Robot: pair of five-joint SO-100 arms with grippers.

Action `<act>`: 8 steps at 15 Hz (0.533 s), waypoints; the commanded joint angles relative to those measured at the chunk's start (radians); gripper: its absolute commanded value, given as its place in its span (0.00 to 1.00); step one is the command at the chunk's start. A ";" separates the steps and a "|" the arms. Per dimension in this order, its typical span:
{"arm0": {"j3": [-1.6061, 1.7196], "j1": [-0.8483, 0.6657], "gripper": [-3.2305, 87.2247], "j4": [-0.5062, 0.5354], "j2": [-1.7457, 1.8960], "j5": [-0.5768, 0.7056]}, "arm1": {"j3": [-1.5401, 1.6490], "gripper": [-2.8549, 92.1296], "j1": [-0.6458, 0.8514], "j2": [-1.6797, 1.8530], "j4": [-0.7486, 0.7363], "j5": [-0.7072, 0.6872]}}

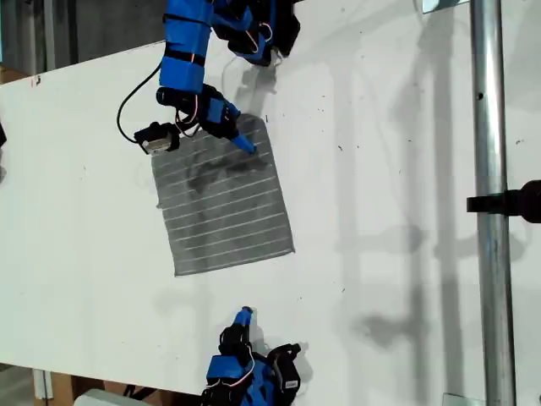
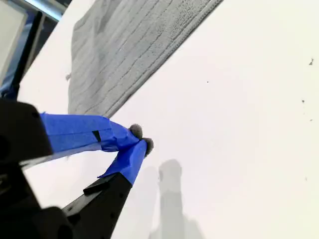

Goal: Grasp corners of a towel and fold twice.

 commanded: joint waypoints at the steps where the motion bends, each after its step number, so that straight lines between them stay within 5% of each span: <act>1: 0.003 0.008 0.00 -0.006 0.003 0.002 | 0.123 0.49 0.077 0.032 -0.156 -0.074; 4: 0.003 0.011 0.00 0.000 0.003 -0.002 | 0.256 0.45 0.112 0.018 -0.327 -0.149; 8: 0.002 0.015 0.00 0.003 0.003 -0.006 | 0.310 0.41 0.169 -0.163 -0.442 -0.074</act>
